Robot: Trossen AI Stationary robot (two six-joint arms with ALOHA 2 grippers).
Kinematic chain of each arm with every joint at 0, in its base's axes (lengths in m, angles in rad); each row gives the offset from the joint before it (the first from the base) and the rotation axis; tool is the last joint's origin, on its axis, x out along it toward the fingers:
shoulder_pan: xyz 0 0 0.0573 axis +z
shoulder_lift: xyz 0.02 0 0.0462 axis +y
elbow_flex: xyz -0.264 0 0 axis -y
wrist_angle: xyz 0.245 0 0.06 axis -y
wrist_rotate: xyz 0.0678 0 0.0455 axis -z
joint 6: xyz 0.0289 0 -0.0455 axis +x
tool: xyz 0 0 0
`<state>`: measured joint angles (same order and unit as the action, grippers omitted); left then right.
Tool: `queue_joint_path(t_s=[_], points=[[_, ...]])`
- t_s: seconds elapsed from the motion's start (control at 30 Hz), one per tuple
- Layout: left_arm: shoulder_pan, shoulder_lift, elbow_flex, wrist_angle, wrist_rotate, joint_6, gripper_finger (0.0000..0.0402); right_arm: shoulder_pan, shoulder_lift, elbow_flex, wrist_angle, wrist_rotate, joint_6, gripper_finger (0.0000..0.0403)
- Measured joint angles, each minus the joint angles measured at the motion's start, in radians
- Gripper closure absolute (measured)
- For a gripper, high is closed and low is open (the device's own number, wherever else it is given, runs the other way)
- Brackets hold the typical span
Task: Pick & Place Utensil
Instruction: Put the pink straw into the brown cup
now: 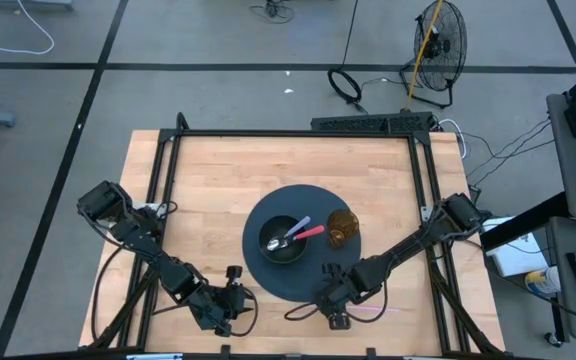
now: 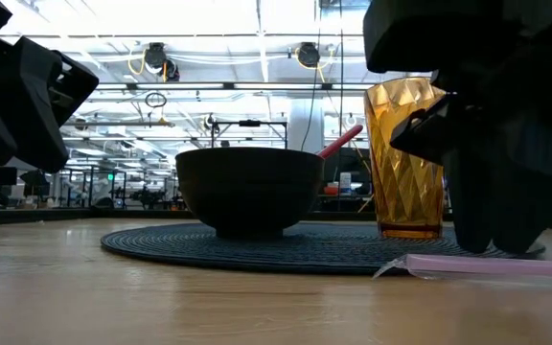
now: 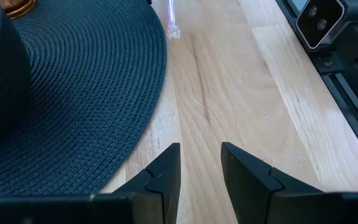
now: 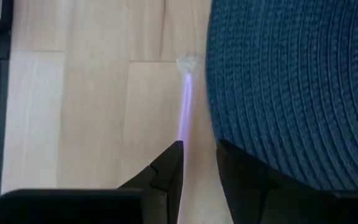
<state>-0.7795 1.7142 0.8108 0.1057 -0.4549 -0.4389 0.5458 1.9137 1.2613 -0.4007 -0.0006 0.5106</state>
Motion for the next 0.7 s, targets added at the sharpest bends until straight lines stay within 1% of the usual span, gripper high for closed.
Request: queue_joint_path(t_s=[0.33, 0.57, 0.7], points=[[0.0, 0.0, 0.0, -0.001, 0.0, 0.0, 0.0279, 0.018, 0.002, 0.0, 0.011, 0.004, -0.01, 0.0312], [0.0, 0.0, 0.0, -0.002, 0.0, -0.001, 0.0279, 0.019, 0.06, 0.004, 0.03, -0.016, -0.015, 0.0312], [0.0, 0.0, 0.0, 0.0, 0.0, -0.001, 0.0279, 0.017, 0.062, 0.004, 0.014, 0.0, -0.002, 0.0312]])
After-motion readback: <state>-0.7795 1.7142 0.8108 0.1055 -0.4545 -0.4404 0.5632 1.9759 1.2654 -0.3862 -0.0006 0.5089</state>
